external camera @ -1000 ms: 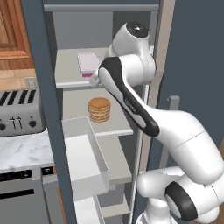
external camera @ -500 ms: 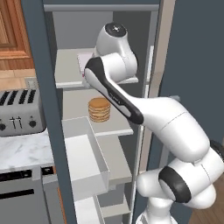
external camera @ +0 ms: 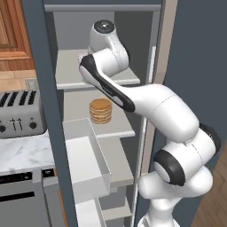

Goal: Open the freezer door, pick up the ice cube tray from the freezer, and place it on the dining counter.

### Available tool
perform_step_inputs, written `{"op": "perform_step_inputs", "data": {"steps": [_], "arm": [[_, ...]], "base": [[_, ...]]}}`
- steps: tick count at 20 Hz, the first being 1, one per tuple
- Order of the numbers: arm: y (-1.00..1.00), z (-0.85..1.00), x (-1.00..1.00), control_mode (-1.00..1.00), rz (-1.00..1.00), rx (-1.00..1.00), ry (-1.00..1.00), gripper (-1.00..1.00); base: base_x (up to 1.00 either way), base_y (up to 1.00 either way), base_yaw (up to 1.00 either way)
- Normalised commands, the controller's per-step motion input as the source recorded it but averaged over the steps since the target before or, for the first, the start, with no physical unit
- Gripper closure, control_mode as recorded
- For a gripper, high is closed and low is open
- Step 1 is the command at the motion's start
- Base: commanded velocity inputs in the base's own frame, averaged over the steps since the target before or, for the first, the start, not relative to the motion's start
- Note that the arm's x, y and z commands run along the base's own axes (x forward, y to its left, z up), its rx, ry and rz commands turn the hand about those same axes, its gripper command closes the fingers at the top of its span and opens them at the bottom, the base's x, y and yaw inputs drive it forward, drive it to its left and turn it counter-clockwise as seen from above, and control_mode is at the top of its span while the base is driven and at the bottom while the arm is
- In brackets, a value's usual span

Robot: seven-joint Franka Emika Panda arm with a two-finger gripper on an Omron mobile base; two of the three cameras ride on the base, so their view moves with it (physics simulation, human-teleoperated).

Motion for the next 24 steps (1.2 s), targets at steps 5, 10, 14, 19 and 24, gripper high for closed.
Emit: {"op": "perform_step_inputs", "data": {"steps": [5, 10, 14, 19, 24], "arm": [[0.00, -0.01, 0.27, -1.00, 0.00, -0.07, 0.00, -1.00], [0.00, -0.08, 0.14, -1.00, 0.00, -0.04, 0.00, -1.00], [0.00, -0.14, 0.10, -1.00, 0.00, -0.03, 0.00, -1.00], [0.00, -0.24, 0.11, -1.00, 0.00, -0.02, -0.01, -1.00], [0.00, -0.31, 0.11, -1.00, 0.00, -0.01, -0.03, 1.00]], "base": [[0.00, 0.00, 0.00], [0.00, 0.00, 0.00], [0.00, 0.00, 0.00], [0.00, 0.00, 0.00], [0.00, 0.00, 0.00]]}}
